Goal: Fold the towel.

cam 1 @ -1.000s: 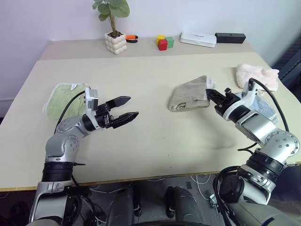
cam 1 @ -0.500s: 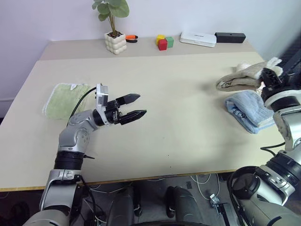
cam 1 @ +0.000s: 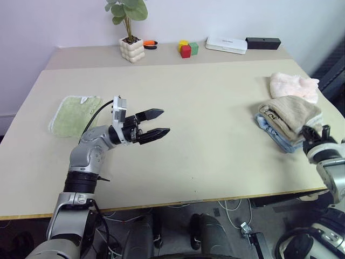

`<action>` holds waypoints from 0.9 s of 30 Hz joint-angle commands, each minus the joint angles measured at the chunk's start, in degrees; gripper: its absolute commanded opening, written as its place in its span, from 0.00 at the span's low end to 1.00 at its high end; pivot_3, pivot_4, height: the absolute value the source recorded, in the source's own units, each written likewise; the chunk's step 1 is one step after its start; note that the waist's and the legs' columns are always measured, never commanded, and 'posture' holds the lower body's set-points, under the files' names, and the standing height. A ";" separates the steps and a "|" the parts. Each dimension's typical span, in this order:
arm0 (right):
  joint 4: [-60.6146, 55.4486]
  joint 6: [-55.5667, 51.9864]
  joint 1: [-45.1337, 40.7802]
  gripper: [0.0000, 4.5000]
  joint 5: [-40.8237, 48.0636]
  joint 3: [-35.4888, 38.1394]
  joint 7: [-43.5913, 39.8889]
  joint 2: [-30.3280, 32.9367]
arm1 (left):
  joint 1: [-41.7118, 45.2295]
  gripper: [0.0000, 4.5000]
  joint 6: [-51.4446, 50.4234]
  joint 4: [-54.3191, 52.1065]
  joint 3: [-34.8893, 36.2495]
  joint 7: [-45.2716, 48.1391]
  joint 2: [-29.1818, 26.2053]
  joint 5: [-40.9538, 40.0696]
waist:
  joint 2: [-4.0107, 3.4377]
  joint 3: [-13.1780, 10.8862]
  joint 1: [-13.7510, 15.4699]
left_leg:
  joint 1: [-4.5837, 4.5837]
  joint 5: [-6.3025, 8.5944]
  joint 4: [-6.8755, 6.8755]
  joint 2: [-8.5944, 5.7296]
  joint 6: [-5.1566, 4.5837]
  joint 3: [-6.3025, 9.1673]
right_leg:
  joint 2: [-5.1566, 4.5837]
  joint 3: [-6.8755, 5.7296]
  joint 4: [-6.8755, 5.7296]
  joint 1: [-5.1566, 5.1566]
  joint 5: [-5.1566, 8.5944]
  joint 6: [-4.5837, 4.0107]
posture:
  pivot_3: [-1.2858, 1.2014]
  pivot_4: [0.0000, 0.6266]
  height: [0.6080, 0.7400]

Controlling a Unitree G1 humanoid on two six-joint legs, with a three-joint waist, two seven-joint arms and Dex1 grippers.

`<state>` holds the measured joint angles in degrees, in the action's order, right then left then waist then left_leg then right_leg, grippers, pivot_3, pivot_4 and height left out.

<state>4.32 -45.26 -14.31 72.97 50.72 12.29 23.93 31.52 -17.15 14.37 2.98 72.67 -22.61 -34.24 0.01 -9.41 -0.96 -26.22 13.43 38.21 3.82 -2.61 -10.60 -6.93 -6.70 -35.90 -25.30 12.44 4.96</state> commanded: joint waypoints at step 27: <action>-10.29 14.15 1.08 0.99 -18.94 -6.08 -14.97 12.25 | 2.49 1.00 6.65 4.50 -0.23 -1.26 4.18 3.91 | -0.07 0.02 0.13 | 0.03 0.00 0.02 -0.02 -0.01 -0.01 | 0.01 0.04 0.00 0.02 0.00 0.01 | 0.52 0.24 1.00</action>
<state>0.22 -33.34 -12.65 54.94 46.89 3.18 33.27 32.31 -12.90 18.45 2.39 71.82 -18.37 -31.42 -0.05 -9.39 -0.84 -26.19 13.44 38.23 3.81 -2.62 -10.61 -6.92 -6.66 -35.90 -25.29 12.45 4.97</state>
